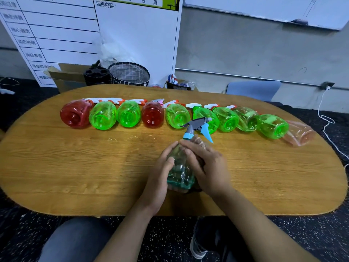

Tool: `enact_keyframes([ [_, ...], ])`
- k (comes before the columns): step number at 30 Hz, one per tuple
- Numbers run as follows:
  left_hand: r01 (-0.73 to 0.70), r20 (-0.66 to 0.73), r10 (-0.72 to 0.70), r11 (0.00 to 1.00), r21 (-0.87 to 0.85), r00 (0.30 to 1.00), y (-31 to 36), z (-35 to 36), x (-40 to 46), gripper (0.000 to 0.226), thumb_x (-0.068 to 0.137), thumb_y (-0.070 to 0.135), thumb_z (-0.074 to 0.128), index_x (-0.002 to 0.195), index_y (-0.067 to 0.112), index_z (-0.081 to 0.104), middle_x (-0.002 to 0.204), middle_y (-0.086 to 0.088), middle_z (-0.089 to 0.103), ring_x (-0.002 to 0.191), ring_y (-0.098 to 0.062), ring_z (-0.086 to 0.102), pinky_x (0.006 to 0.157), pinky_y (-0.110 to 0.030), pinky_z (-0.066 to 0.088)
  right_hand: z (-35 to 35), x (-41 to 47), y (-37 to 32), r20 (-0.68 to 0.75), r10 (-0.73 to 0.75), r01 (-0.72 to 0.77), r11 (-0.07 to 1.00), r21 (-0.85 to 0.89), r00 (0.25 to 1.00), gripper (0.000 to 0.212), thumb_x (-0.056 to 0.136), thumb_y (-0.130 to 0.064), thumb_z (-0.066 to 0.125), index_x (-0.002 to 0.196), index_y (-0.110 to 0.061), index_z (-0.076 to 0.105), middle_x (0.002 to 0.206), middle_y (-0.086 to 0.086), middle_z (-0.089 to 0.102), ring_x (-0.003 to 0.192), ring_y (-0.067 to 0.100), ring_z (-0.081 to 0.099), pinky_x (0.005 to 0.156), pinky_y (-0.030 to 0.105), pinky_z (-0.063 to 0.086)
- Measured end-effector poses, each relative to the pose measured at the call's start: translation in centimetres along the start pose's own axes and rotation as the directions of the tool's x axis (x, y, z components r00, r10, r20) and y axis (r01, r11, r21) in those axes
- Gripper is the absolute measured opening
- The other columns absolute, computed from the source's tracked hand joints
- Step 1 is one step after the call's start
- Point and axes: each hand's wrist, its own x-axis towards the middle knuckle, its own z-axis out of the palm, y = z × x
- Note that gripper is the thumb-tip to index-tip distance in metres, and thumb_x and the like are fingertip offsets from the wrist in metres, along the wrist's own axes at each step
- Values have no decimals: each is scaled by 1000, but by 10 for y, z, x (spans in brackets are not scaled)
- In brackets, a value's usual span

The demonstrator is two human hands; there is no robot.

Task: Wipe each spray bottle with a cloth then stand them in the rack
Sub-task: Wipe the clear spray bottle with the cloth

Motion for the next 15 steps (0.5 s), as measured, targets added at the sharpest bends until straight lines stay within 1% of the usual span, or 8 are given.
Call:
enact_keyframes([
  [2,-17,8,17,1000,15,1000,1,0,-1,47,103,44,49,150,45,52,143,3,67,122,-29,71,68,-37,62,3,9,0,-19,81,-82,997,-15,996,38,105,-52,48,131,-37,71,119,-4,74,98,18,73,80,45,59],
  [3,-32,19,31,999,29,999,3,0,-2,52,102,50,55,153,42,49,144,2,67,124,-29,70,73,-38,63,3,10,-1,-20,85,-85,996,-19,996,38,106,-52,48,132,-36,71,120,-4,74,99,18,73,81,46,59],
  [5,-50,36,48,997,65,998,4,0,-4,81,89,60,76,158,35,43,147,1,65,132,-26,66,94,-39,62,0,5,-5,-32,50,-51,999,-6,998,39,107,-50,49,134,-33,70,120,-3,73,102,14,71,82,42,59],
  [7,-41,43,38,997,61,998,6,0,-6,95,79,51,88,159,32,40,148,4,65,137,-20,62,107,-34,55,-3,-9,-9,-54,3,0,999,52,999,37,107,-43,52,135,-27,71,121,-2,71,107,10,69,86,32,57],
  [9,-55,38,54,998,36,998,6,0,-5,91,80,39,85,159,35,40,148,5,65,138,-17,61,108,-34,53,-4,-25,-8,-94,37,-22,988,154,995,34,107,-36,54,132,-22,72,122,-6,71,114,7,67,92,23,52],
  [11,-76,33,75,997,10,997,6,-1,-3,85,83,36,81,158,38,41,145,4,67,134,-20,64,104,-38,54,-3,-33,-3,-142,164,-123,958,259,976,29,106,-36,54,127,-27,72,121,-10,72,115,7,67,95,20,49],
  [13,-54,42,55,998,-20,998,6,-1,-2,76,89,34,78,155,43,41,141,5,70,127,-23,69,90,-39,61,-2,-32,2,-165,258,-198,929,311,952,25,105,-37,54,123,-33,71,120,-13,73,116,10,68,97,25,50],
  [15,-36,57,38,999,-34,998,5,0,-2,67,96,33,69,155,46,41,144,7,68,129,-24,68,92,-47,61,-4,-27,4,-177,272,-209,928,309,946,23,105,-34,55,121,-31,71,119,-12,74,115,14,68,98,31,52],
])
